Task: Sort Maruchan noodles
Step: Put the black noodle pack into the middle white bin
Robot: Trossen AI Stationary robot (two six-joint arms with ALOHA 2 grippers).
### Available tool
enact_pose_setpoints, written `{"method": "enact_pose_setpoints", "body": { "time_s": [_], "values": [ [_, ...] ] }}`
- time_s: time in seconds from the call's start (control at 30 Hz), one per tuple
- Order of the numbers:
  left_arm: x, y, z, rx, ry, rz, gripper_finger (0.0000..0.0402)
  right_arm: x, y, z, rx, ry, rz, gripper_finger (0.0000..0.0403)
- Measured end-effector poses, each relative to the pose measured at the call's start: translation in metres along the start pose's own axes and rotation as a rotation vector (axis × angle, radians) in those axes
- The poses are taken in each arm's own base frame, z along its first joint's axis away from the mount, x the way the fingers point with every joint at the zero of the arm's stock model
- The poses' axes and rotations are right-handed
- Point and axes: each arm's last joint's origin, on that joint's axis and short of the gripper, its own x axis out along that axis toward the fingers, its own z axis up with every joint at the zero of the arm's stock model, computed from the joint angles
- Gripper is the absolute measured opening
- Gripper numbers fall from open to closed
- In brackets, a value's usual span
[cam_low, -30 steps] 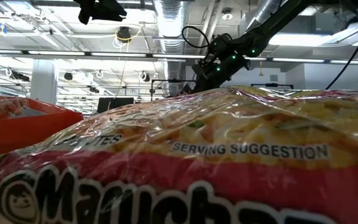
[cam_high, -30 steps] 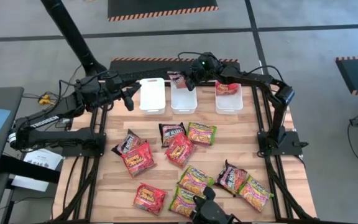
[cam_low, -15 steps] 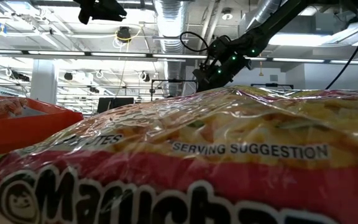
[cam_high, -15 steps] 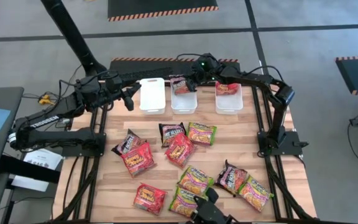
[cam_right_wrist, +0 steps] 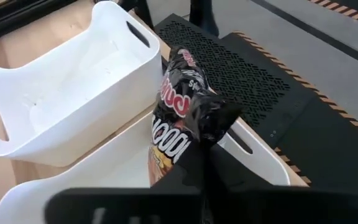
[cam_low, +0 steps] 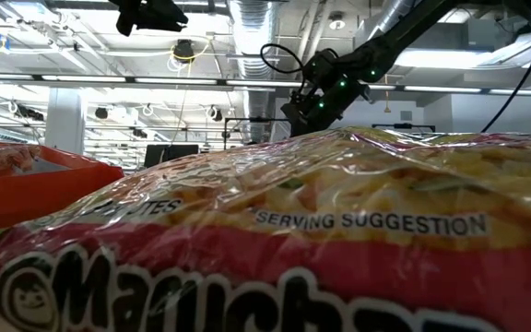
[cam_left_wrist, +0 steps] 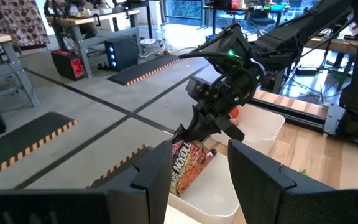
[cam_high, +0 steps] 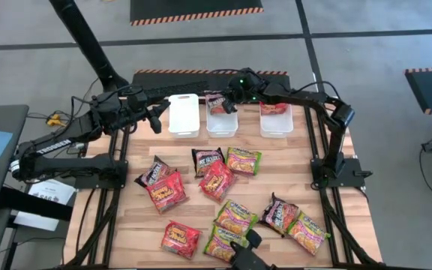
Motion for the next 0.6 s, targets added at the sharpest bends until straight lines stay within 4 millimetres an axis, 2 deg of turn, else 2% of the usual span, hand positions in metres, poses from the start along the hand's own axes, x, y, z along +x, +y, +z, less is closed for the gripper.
{"method": "enact_pose_setpoints", "body": {
  "time_s": [0.1, 0.33, 0.6],
  "values": [
    [0.000, 0.000, 0.000, 0.000, 0.000, 0.000, 0.0146, 0.000, 0.001, 0.000, -0.012, -0.001, -0.072, 0.0011],
    [0.000, 0.000, 0.000, 0.000, 0.000, 0.000, 0.0146, 0.000, 0.001, -0.004, 0.008, 0.036, -0.090, 0.0059],
    [0.000, 0.000, 0.000, 0.012, 0.000, 0.000, 0.0146, 0.001, 0.011, -0.009, -0.008, 0.073, -0.096, 0.0063]
  ]
}}
